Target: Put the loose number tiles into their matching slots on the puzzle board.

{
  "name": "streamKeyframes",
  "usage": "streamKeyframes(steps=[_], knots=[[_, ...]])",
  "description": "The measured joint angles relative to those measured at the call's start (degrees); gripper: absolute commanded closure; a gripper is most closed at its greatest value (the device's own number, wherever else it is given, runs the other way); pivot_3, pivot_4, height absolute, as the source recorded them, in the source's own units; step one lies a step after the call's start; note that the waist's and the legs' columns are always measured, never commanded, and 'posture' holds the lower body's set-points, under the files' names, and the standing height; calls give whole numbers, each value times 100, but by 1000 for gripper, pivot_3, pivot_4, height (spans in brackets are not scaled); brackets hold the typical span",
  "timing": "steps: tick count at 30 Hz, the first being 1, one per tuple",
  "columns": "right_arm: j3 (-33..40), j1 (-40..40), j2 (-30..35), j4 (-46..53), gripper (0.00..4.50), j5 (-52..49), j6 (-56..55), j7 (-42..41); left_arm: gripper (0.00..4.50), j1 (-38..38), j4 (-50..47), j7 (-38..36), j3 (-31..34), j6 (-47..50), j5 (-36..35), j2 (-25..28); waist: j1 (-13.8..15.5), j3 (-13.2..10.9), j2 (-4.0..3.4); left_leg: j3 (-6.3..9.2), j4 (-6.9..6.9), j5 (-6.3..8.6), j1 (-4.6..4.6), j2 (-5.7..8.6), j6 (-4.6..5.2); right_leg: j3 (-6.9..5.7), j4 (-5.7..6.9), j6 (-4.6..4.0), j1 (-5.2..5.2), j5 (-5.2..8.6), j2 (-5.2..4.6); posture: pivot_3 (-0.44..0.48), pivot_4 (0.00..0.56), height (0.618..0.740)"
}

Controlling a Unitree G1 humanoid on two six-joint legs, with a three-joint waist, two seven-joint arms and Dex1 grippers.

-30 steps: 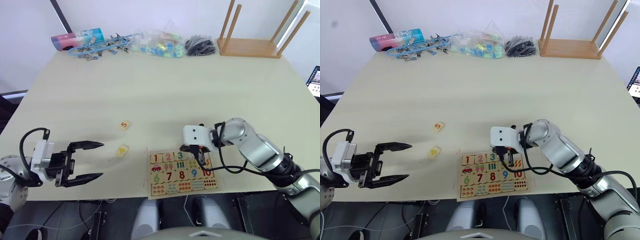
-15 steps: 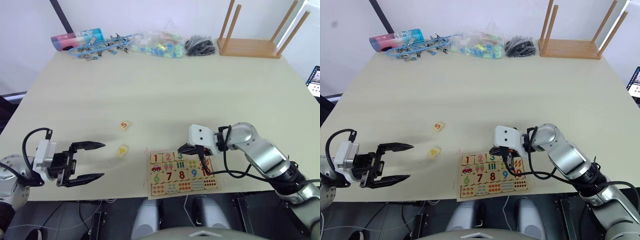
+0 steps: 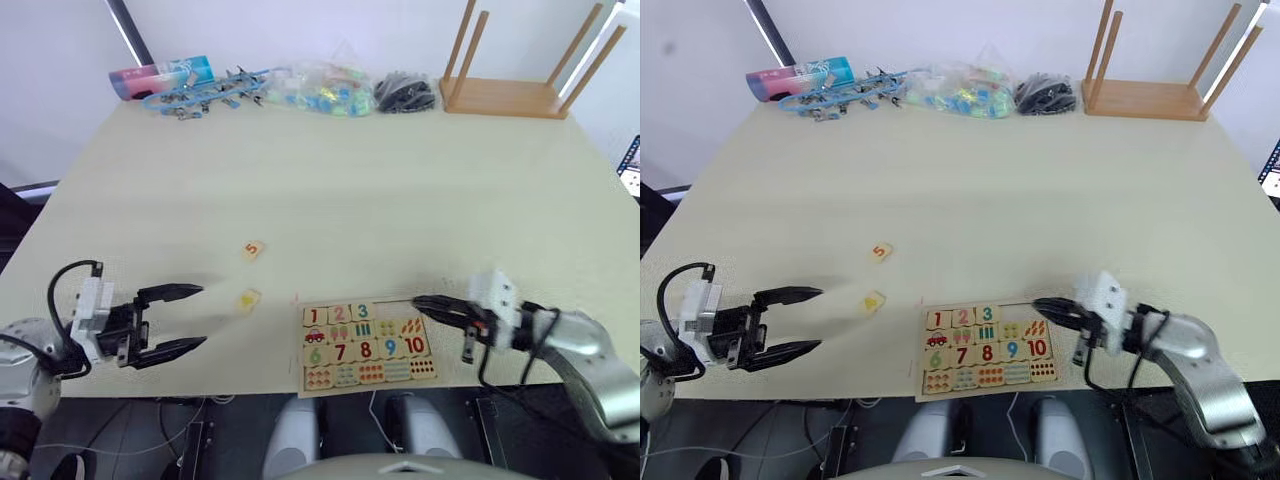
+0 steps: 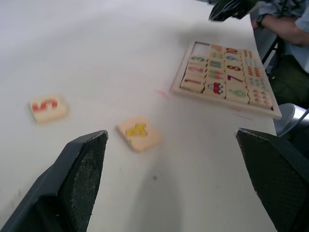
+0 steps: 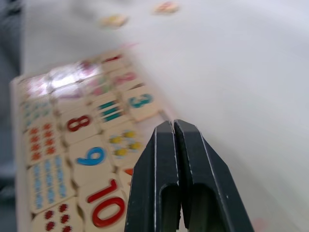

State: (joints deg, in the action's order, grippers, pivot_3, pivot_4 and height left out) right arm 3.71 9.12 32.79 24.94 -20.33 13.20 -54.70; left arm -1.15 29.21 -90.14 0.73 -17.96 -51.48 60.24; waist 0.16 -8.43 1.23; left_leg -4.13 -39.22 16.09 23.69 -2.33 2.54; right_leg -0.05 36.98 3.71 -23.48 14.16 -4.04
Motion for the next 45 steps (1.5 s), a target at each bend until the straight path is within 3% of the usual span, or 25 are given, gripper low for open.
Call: streamKeyframes(steps=[2,7,11,17,23,36,45], knots=[[385,341,-3,-88,3656,-66,-265,10,0,-56,5,112,245,120,195,-127,12,1,2,-1,-1,1,-7,-1,1,0,-3,0,5,0,-1,0,150,737],[1061,906,-55,-348,1111,-324,-810,-26,0,-129,19,567,610,127,814,-556,27,5,4,1,0,1,-12,-4,1,1,-1,-1,8,0,2,0,150,737],[1555,1310,-112,-597,96,-640,-1202,-210,0,-128,10,824,955,163,1101,-767,65,5,3,2,0,1,-12,-2,2,1,-2,-1,10,0,-1,0,150,737],[2123,1710,-110,-1447,96,-947,-1800,-773,0,-169,-61,891,1116,671,1320,-924,63,9,8,3,2,3,-32,-2,4,1,-4,-2,29,1,-1,0,150,737],[2201,1644,-110,-2181,96,-1051,-2296,-1273,0,154,126,625,1200,707,1683,-920,55,7,3,4,19,5,-88,-5,5,12,-5,-23,71,14,-1,0,150,737],[2018,1341,-167,-2390,96,-1107,-2604,-1503,0,655,801,-15,1234,477,2127,-920,61,6,0,8,18,5,-90,-10,4,13,-4,-22,73,13,-3,0,150,737],[1907,1268,-227,-2504,96,-1106,-2721,-1514,0,473,854,-39,1467,340,2199,-1051,56,6,-1,9,18,5,-91,-25,4,14,-4,-21,73,12,-3,0,150,737]])
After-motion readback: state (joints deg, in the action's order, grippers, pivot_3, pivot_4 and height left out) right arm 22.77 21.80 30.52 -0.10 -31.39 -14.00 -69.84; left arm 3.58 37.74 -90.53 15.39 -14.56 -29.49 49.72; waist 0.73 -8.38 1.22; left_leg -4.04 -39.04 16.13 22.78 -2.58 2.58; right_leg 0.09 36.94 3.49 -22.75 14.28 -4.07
